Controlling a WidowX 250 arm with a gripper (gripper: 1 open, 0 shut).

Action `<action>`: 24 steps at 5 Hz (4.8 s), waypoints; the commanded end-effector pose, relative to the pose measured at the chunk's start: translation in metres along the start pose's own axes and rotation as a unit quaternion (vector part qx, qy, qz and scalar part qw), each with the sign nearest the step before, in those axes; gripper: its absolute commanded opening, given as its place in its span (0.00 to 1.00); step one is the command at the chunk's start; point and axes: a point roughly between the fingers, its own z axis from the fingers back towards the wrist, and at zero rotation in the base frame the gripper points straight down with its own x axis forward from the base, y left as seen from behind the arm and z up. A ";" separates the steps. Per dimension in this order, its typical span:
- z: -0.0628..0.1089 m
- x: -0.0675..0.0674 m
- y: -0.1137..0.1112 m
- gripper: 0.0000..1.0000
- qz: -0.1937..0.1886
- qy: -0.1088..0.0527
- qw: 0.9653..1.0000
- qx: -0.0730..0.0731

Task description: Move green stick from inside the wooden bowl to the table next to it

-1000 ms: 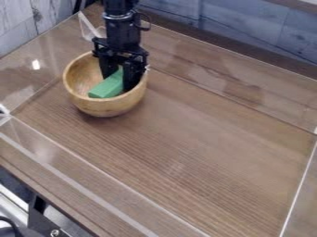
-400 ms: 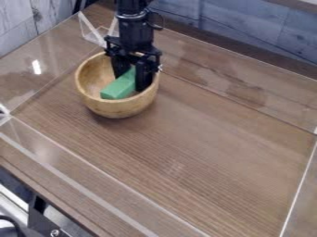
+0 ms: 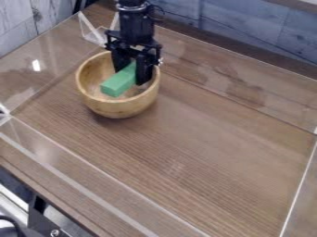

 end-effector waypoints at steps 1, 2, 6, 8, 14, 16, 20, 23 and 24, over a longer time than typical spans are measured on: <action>0.022 0.013 0.000 0.00 -0.012 -0.026 1.000 0.011; 0.041 0.008 -0.006 0.00 -0.021 -0.036 0.999 0.005; 0.058 -0.004 -0.054 0.00 -0.025 -0.075 0.997 -0.021; 0.037 0.006 -0.083 0.00 0.021 -0.092 0.995 -0.029; 0.011 0.021 -0.087 0.00 0.000 -0.098 0.994 -0.036; -0.008 0.011 -0.086 0.00 0.027 -0.111 0.992 -0.046; -0.004 0.009 -0.084 0.00 0.083 -0.128 0.986 -0.067; 0.008 -0.003 -0.081 1.00 0.102 -0.125 0.985 -0.068; 0.005 -0.006 -0.076 1.00 0.107 -0.123 0.984 -0.068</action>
